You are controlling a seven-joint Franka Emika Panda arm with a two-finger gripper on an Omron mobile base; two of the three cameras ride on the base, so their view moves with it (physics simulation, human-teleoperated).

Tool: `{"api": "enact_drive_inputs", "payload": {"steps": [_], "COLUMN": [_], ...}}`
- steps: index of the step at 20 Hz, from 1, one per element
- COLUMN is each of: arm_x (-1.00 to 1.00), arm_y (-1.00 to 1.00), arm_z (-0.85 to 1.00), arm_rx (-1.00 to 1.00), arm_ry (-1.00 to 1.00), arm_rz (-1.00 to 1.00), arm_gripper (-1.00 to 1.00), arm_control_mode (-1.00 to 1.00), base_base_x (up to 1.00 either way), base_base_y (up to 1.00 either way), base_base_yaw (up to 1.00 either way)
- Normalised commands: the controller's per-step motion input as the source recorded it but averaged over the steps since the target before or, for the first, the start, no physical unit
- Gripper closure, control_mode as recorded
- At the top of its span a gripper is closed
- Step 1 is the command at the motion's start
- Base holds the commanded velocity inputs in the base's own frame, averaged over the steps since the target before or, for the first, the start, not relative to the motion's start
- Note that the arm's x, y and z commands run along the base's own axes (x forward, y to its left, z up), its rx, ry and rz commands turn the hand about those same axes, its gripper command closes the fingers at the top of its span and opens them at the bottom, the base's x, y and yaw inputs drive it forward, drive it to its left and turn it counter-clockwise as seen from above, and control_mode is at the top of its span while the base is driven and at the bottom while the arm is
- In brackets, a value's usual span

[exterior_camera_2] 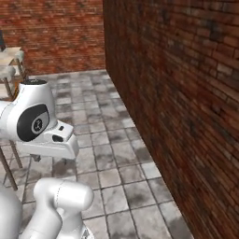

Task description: Place two dumplings into each of the tupperware containers and then place the containers in the fridge.

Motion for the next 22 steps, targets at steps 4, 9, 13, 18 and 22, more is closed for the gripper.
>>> {"api": "enact_drive_inputs", "payload": {"steps": [4,9,13,18,22], "arm_x": [0.00,0.00,0.00,0.00,0.00], "arm_y": [0.00,0.00,0.00,0.00,0.00], "arm_z": [0.00,0.00,0.00,0.00,0.00], "arm_rx": [0.00,0.00,0.00,0.00,0.00], "arm_ry": [0.00,0.00,0.00,0.00,0.00], "arm_rz": [0.00,0.00,0.00,0.00,0.00], "arm_gripper": [-1.00,-1.00,-1.00,-1.00,-1.00], "arm_control_mode": [1.00,1.00,1.00,1.00,1.00], "base_base_x": [1.00,1.00,1.00,1.00,1.00], "base_base_y": [-0.69,-0.49,-0.16,-0.17,-0.18], "base_base_yaw": [0.50,0.48,0.71,0.77,0.77]}}
